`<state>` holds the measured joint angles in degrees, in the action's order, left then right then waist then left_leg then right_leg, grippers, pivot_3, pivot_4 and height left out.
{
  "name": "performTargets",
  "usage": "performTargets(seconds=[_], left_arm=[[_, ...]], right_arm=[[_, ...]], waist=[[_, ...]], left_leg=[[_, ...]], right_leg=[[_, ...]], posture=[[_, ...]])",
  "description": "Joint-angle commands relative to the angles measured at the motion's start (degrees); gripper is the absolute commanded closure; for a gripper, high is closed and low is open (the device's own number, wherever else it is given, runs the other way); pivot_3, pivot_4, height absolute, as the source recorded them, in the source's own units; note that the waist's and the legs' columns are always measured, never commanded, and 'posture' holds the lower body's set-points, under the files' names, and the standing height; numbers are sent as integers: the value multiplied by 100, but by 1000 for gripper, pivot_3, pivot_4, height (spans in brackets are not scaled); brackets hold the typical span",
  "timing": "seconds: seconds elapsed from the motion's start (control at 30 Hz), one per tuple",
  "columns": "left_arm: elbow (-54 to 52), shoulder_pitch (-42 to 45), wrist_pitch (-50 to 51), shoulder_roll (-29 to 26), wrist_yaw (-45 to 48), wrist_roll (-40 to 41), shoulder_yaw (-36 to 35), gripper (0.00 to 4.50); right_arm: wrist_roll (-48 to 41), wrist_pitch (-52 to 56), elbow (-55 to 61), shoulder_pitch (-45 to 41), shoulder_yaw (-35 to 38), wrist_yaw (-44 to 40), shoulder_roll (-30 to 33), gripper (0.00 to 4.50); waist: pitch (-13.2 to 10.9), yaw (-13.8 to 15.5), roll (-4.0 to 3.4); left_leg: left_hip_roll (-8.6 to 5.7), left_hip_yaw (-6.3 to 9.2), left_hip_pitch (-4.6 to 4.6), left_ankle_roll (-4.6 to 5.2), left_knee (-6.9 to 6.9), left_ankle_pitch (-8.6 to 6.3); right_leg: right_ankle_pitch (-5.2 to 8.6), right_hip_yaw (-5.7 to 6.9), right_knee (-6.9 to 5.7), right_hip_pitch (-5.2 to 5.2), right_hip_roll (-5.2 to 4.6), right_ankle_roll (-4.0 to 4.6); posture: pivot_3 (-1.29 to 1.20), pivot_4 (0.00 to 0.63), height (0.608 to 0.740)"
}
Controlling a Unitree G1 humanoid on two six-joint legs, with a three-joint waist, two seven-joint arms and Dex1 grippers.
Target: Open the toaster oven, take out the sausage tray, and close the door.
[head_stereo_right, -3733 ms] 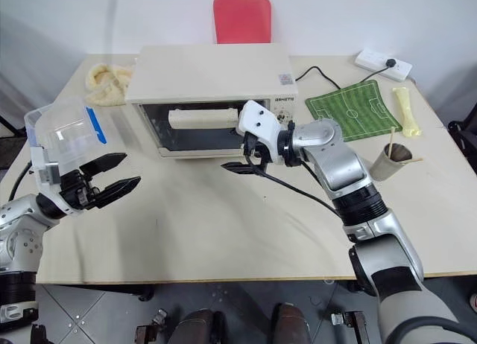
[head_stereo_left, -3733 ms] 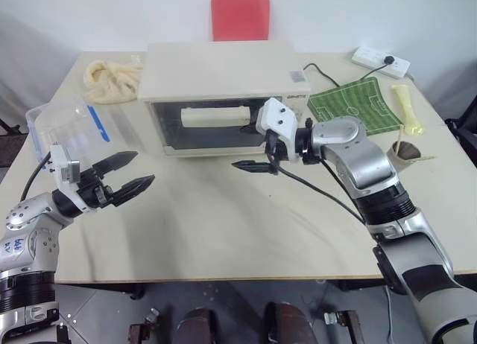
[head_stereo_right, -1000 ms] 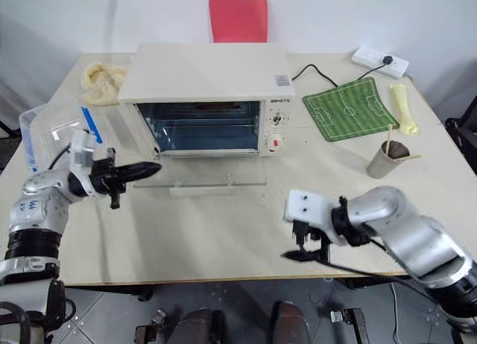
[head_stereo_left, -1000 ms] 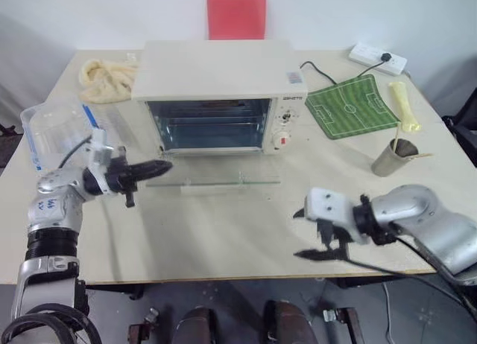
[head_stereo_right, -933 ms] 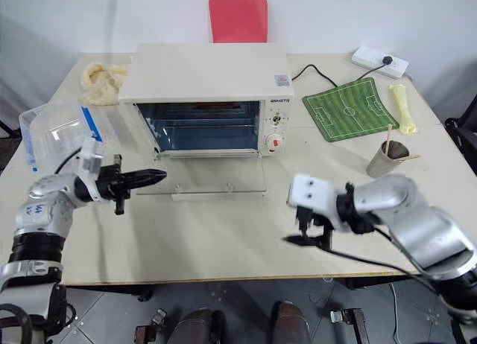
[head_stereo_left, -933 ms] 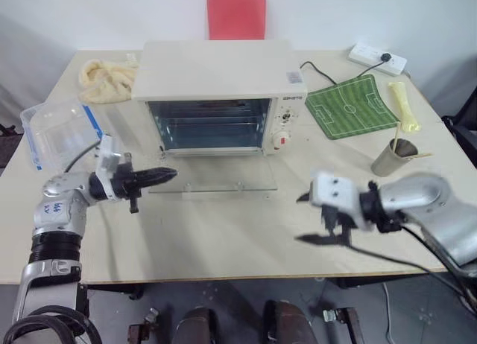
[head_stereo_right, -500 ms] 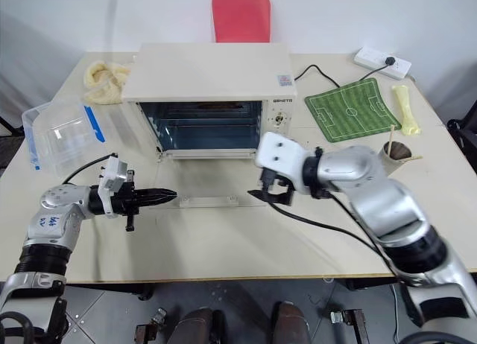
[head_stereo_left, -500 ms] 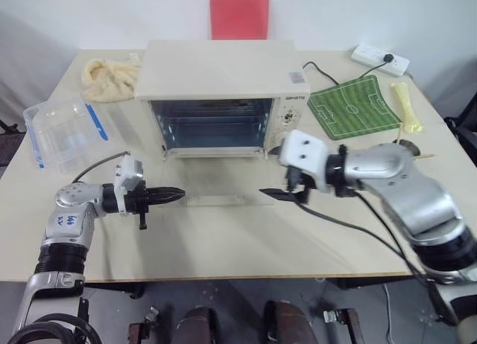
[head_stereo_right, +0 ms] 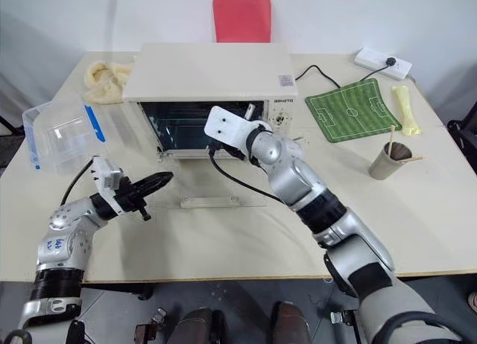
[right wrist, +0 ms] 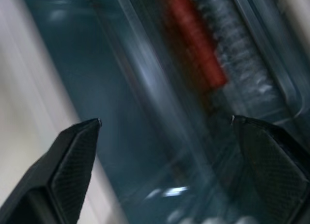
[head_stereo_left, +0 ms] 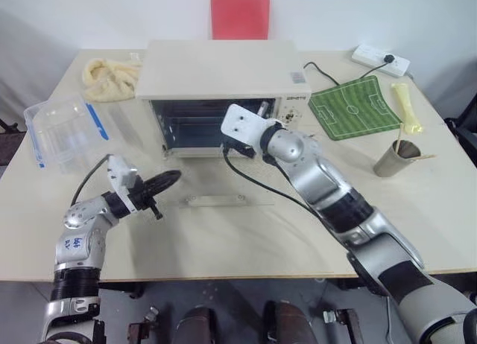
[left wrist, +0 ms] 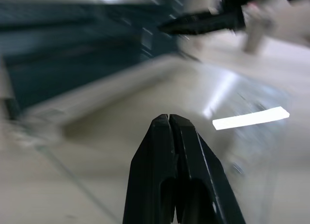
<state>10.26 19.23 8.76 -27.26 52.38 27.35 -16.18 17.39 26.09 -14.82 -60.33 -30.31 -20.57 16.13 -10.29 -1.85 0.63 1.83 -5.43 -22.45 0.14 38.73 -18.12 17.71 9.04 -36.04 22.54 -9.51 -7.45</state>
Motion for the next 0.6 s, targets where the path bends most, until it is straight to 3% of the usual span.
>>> performTargets(seconds=[0.03, 0.23, 0.27, 0.33, 0.53, 0.6], left_arm=[[-595, -132, 347, 211, -599, 527, -397, 4287], [-1271, -578, 669, 395, -899, 937, -527, 2687], [-1327, -654, 669, 389, -904, 944, -525, 2340], [-1413, -746, 672, 373, -918, 976, -521, 1754], [-1546, -803, 742, 322, -892, 1103, -531, 0], [-1567, -820, 779, 308, -865, 1120, -505, 0]], right_arm=[[280, -487, -569, -311, 30, 185, -238, 0], [704, -977, -1471, -592, -91, 252, -561, 0], [794, -1051, -1625, -641, -129, 278, -612, 185], [956, -1171, -1841, -703, -167, 321, -679, 622], [1337, -1498, -2098, -704, -217, 495, -747, 2595], [1439, -1573, -2103, -686, -209, 550, -756, 3267]], waist=[[0, -11, 0], [0, -108, 0], [0, -120, 0], [0, -139, 0], [0, -140, 0], [0, -140, 0]], left_leg=[[0, 2, -1, 0, 0, 0], [1, 12, 4, 0, -11, 0], [1, 12, 3, 0, -11, 0], [1, 11, 5, -1, -14, 0], [1, 12, 6, -2, -16, 1], [2, 12, 8, -2, -20, 1]], right_leg=[[0, 2, 0, 0, 0, 0], [0, -1, 0, 0, 0, 0], [0, 0, 1, -1, 0, 0], [0, -1, 1, -1, 0, 0], [0, -3, 3, 0, 0, 0], [0, -3, 3, 0, 0, 0]], posture=[[0, 150, 740], [0, 150, 740], [0, 150, 740], [0, 150, 740], [0, 150, 740], [0, 150, 740]])
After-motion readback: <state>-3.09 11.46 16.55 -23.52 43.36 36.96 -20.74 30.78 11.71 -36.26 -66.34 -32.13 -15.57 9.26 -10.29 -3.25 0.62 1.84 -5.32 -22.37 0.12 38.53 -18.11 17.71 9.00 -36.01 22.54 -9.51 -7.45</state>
